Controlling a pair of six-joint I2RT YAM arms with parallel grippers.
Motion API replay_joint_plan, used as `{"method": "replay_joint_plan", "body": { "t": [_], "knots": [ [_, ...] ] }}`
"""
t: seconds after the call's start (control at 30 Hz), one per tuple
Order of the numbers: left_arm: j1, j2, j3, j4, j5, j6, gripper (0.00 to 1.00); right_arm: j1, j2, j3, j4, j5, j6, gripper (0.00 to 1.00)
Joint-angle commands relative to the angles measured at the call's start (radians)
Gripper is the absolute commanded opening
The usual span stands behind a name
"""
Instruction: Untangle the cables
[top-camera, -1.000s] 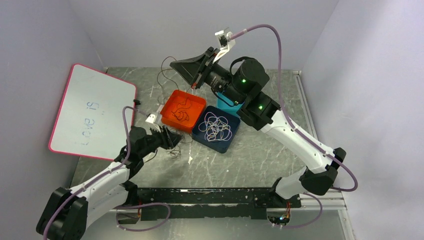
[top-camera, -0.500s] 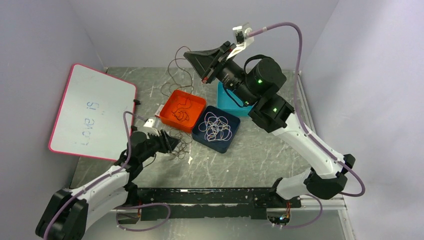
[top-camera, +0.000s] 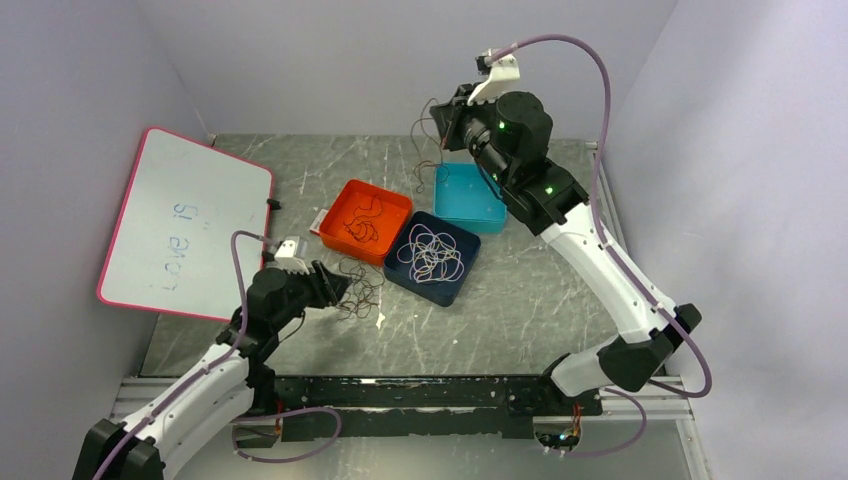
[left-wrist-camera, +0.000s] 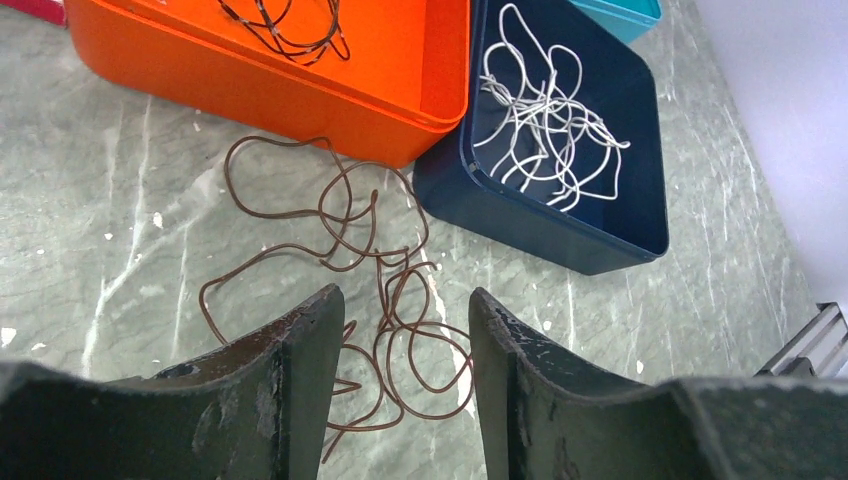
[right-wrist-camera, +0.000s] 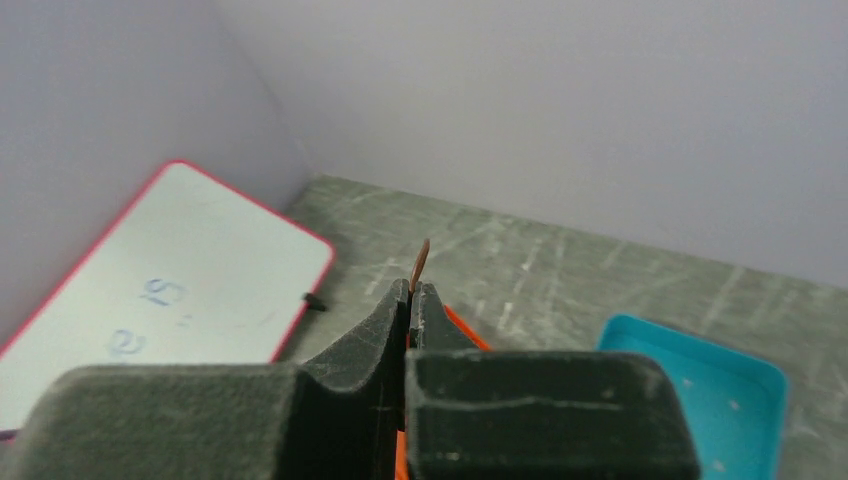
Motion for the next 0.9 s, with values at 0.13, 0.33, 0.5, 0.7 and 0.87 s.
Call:
{"method": "replay_joint_plan", "body": {
  "t": [0.13, 0.33, 0.5, 0.7, 0.87],
  "knots": [
    [0.002, -0.029, 0.104, -0.134, -0.086, -0.003, 0.56, -0.114, 0.047, -0.065, -0.034, 0.002, -0.028, 0.00],
    [0.002, -0.062, 0.142, -0.213, -0.129, -0.015, 0.59, -0.200, 0.089, -0.102, -0.036, 0.030, -0.043, 0.00],
    [0.002, -0.073, 0.195, -0.291, -0.175, -0.027, 0.59, -0.277, 0.151, -0.136, -0.004, -0.005, -0.032, 0.00],
    [0.002, -0.079, 0.227, -0.343, -0.212, -0.026, 0.62, -0.336, 0.231, -0.165, 0.055, -0.062, 0.002, 0.00],
    [0.002, -0.061, 0.234, -0.366, -0.213, -0.029, 0.61, -0.374, 0.313, -0.146, 0.079, -0.068, -0.003, 0.00]
  ]
}}
